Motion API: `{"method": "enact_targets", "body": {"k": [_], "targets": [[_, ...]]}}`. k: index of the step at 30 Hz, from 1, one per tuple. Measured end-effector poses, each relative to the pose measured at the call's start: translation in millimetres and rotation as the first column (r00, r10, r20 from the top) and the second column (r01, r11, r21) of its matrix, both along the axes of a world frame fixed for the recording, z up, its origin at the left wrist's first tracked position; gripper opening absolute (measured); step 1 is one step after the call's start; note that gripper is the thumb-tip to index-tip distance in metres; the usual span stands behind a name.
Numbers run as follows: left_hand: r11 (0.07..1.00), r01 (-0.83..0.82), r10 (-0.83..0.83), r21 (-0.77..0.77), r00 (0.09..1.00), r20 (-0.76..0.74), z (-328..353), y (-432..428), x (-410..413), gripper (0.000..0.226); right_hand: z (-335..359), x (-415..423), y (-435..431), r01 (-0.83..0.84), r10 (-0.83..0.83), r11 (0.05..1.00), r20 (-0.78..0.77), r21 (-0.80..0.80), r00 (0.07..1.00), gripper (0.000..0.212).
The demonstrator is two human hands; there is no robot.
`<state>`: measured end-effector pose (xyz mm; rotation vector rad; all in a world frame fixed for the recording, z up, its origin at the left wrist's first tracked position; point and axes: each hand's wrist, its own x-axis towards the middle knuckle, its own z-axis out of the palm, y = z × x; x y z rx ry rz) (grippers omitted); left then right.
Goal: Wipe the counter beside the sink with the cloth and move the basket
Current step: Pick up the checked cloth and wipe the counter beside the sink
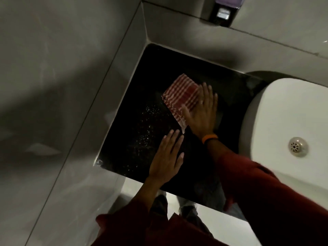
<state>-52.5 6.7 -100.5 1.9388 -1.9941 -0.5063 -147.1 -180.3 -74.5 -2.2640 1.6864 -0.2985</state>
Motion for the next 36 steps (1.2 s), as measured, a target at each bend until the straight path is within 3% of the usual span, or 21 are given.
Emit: {"method": "enact_targets", "body": {"k": [2, 3, 6, 8, 10, 12, 17, 21, 29, 36], "targets": [[0.992, -0.098, 0.088, -0.074, 0.989, -0.122, 11.9, -11.3, 4.9, 0.052, -0.4, -25.2, 53.9, 0.127, -0.127, 0.992, 0.017, 0.014, 0.992, 0.097], [0.987, -0.103, 0.089, -0.122, 0.989, -0.114, 18.4, -23.8, 8.7, 0.050, -4.8, -37.4, 83.5, 0.158, -0.158, 0.987, -0.004, 0.017, 0.987, 0.098], [0.980, 0.038, -0.028, -0.195, 0.998, 0.051, 37.9, -97.6, 15.9, 0.053, -21.5, -60.3, 156.7, 0.209, -0.200, 0.976, -0.130, 0.056, 0.971, 0.105], [0.981, 0.125, -0.094, -0.147, 0.976, 0.198, 44.1, -153.4, 15.1, 0.061, -30.4, -64.1, 180.8, 0.210, -0.194, 0.975, -0.186, 0.070, 0.963, 0.108], [0.989, 0.145, -0.143, 0.018, 0.938, 0.316, 37.6, -188.0, 9.8, 0.073, -34.0, -65.0, 182.0, 0.206, -0.189, 0.976, -0.204, 0.066, 0.960, 0.110], [0.982, 0.096, -0.147, 0.164, 0.932, 0.332, 19.0, -195.2, 6.6, 0.086, -35.0, -64.9, 180.8, 0.208, -0.196, 0.977, -0.203, 0.042, 0.959, 0.110], [0.980, -0.159, 0.120, 0.123, 0.955, 0.273, 6.9, -173.2, 23.2, 0.091, -41.6, -68.0, 181.4, 0.205, -0.198, 0.979, -0.211, 0.012, 0.957, 0.112], [0.926, -0.367, 0.327, 0.092, 0.898, 0.293, 3.6, -132.5, 52.8, 0.092, -40.9, -66.8, 181.0, 0.202, -0.196, 0.979, -0.216, 0.006, 0.957, 0.110], [0.726, -0.680, 0.619, 0.105, 0.712, 0.333, -2.9, -26.2, 56.6, 0.097, -38.5, -67.4, 182.8, 0.181, -0.176, 0.984, -0.190, 0.006, 0.966, 0.110], [0.514, -0.831, 0.784, 0.216, 0.556, 0.275, -0.6, 40.3, 13.2, 0.103, -39.6, -68.1, 183.8, 0.164, -0.159, 0.986, -0.157, 0.022, 0.975, 0.110]]}}
